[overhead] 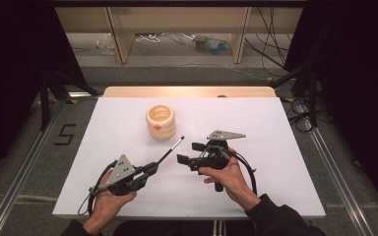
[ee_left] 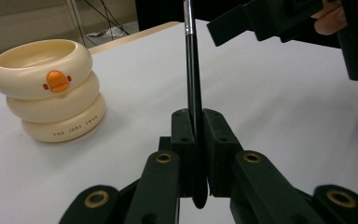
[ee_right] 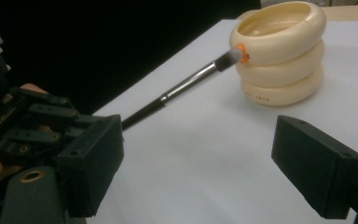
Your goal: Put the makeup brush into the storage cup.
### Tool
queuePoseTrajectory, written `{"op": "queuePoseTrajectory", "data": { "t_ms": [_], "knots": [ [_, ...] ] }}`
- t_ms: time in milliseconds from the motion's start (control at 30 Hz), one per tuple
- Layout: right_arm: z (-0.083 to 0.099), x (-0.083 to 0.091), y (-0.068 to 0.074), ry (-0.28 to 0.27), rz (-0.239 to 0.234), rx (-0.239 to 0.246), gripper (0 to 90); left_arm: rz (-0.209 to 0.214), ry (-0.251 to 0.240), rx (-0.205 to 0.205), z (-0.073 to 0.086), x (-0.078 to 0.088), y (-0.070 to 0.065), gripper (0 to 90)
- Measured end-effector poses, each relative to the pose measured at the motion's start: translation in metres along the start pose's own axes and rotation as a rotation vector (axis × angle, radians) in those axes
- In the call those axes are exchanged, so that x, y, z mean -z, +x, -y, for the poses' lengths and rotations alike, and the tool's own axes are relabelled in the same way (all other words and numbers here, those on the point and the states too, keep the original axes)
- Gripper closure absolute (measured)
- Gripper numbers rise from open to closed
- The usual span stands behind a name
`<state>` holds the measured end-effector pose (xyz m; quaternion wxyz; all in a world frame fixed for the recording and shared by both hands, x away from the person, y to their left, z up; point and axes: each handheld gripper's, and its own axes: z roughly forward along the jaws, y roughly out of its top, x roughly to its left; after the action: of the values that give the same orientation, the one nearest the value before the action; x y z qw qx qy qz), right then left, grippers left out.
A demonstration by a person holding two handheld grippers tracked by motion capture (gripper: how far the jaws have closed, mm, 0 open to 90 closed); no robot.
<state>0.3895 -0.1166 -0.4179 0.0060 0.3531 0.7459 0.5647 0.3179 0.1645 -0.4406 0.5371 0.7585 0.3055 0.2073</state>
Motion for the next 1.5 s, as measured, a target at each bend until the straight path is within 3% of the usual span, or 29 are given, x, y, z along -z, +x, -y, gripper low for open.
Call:
{"op": "queuePoseTrajectory", "data": {
  "t_ms": [433, 567, 800, 933, 1500],
  "knots": [
    [0.001, -0.014, 0.006, -0.043, -0.114, -0.092, 31.7, 0.007, -0.023, 0.009, -0.001, 0.0, -0.004, 83.5],
    [0.001, -0.018, 0.007, -0.056, -0.133, -0.1, 36.4, 0.009, -0.028, 0.01, -0.001, 0.0, -0.004, 83.5],
    [0.001, -0.025, 0.006, -0.068, -0.147, -0.103, 42.6, 0.004, -0.036, 0.0, -0.003, 0.001, -0.003, 83.5],
    [0.001, -0.027, 0.008, -0.065, -0.171, -0.139, 46.5, 0.009, -0.045, 0.0, -0.003, 0.001, -0.004, 83.5],
    [0.001, -0.031, 0.008, -0.084, -0.214, -0.182, 66.0, 0.016, -0.06, -0.002, -0.004, 0.002, -0.006, 83.5]
  ]
}}
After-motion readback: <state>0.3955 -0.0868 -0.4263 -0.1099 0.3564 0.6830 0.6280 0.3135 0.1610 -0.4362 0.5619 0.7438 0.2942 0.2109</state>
